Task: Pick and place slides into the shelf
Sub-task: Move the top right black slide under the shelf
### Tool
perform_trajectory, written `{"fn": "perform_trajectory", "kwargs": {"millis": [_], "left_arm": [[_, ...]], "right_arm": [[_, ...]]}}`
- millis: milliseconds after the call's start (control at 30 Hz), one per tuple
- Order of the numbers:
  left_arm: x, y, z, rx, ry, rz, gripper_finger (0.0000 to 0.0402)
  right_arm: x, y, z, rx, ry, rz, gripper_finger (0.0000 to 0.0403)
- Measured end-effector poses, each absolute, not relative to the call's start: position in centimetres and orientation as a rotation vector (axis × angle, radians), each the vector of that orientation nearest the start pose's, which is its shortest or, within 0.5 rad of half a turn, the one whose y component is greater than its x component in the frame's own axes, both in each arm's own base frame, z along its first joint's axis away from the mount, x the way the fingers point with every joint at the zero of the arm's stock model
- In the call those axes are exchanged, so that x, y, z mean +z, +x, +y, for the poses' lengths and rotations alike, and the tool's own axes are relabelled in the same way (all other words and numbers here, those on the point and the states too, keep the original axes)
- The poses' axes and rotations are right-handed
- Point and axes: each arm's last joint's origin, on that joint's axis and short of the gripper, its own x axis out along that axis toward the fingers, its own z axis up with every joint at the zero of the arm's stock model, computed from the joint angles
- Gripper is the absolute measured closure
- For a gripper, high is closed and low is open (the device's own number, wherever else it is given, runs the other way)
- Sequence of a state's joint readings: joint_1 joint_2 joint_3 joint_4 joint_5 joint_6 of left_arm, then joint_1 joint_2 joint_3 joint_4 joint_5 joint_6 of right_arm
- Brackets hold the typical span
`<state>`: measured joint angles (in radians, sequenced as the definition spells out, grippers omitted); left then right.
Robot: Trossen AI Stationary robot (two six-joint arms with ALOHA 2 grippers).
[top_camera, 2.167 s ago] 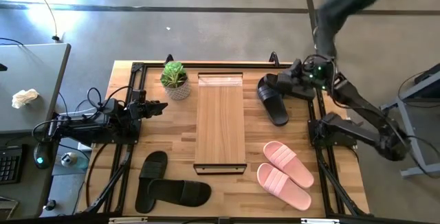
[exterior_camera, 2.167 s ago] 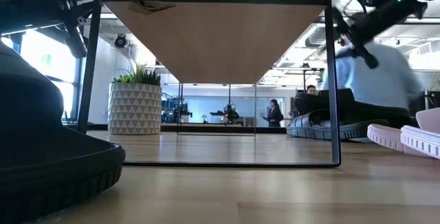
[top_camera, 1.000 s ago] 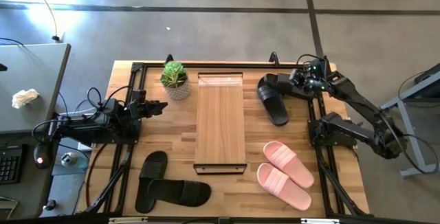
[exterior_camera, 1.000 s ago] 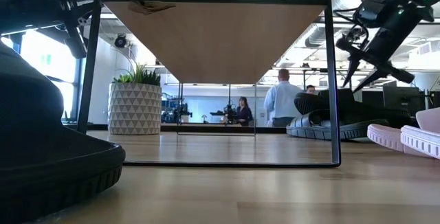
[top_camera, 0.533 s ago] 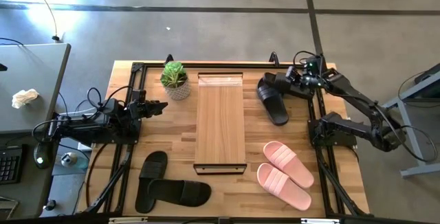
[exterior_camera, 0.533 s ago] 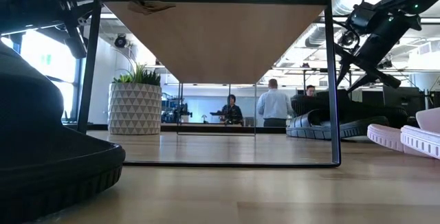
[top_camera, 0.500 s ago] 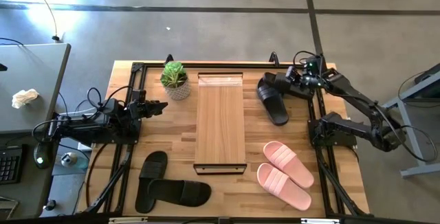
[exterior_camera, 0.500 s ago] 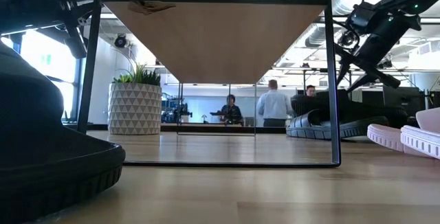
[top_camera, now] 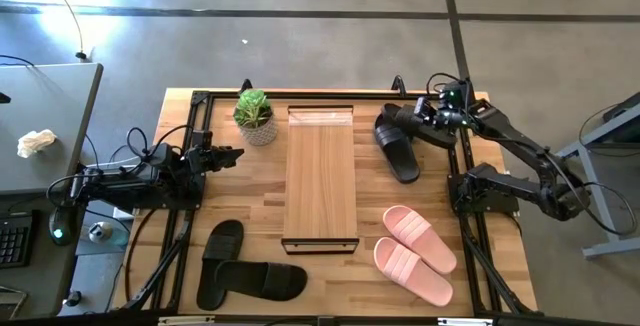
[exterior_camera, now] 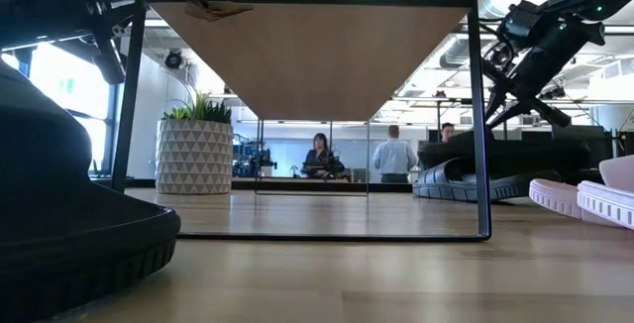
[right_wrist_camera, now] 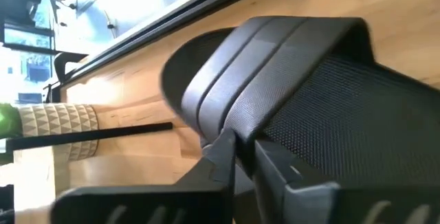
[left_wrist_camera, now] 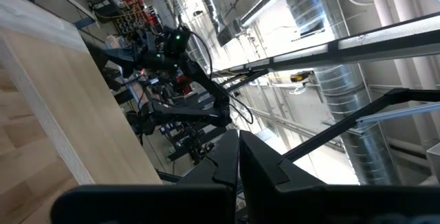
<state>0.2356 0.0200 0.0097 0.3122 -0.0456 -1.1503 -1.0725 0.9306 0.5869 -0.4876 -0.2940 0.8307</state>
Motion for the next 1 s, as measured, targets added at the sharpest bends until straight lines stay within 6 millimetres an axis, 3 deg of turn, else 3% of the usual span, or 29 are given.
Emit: {"fn": "perform_trajectory", "kwargs": {"millis": [300,567,733,900,1000], "left_arm": [[19.5,9.1,2.3,0.074,-1.105,-0.427,0.0399],[19.5,9.1,2.3,0.083,-1.106,-0.432,0.0399],[19.5,9.1,2.4,0.097,-1.107,-0.442,0.0399],[19.5,9.1,2.4,0.097,-1.107,-0.442,0.0399],[19.5,9.1,2.4,0.097,-1.107,-0.442,0.0399]], "right_arm": [[23.4,9.6,-14.9,-0.926,1.187,0.225,0.0401],[28.1,10.4,-12.4,-0.663,0.994,0.204,0.0402],[30.1,10.2,-9.5,-0.614,0.956,0.378,0.0402],[30.5,9.6,-6.6,-0.612,0.903,0.646,0.0403],[30.5,10.0,-5.5,-0.573,0.859,0.685,0.0403]]}}
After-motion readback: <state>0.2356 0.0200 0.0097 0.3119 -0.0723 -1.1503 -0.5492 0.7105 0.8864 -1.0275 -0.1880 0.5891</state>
